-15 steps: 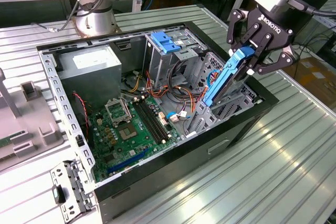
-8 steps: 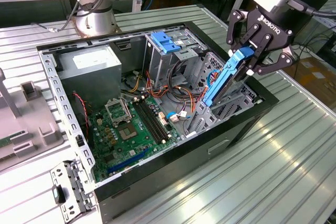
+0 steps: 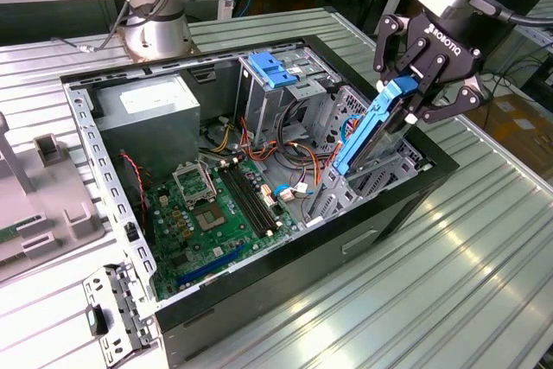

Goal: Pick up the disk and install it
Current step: 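Insert the disk into the insertion slot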

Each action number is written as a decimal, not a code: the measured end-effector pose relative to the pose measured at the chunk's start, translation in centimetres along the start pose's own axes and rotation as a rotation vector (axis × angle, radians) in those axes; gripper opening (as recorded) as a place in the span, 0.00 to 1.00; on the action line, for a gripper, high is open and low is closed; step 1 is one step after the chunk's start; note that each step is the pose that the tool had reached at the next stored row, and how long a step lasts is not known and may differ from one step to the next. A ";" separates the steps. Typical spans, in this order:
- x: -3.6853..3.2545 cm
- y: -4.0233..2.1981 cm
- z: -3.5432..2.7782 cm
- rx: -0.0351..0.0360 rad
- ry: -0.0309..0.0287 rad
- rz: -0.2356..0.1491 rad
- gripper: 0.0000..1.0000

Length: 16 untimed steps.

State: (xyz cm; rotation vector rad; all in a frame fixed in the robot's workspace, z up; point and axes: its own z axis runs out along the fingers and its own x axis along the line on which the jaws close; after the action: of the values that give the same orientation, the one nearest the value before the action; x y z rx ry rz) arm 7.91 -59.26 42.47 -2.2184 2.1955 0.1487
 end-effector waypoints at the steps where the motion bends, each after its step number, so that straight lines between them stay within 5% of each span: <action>1: 0.00 0.00 0.02 0.0002 -0.0002 0.002 0.37; 16: 0.07 0.07 0.91 0.0005 -0.0005 0.007 0.37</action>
State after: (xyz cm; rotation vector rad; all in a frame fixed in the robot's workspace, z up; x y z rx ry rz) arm 7.79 -59.26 41.56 -2.2108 2.2025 0.1487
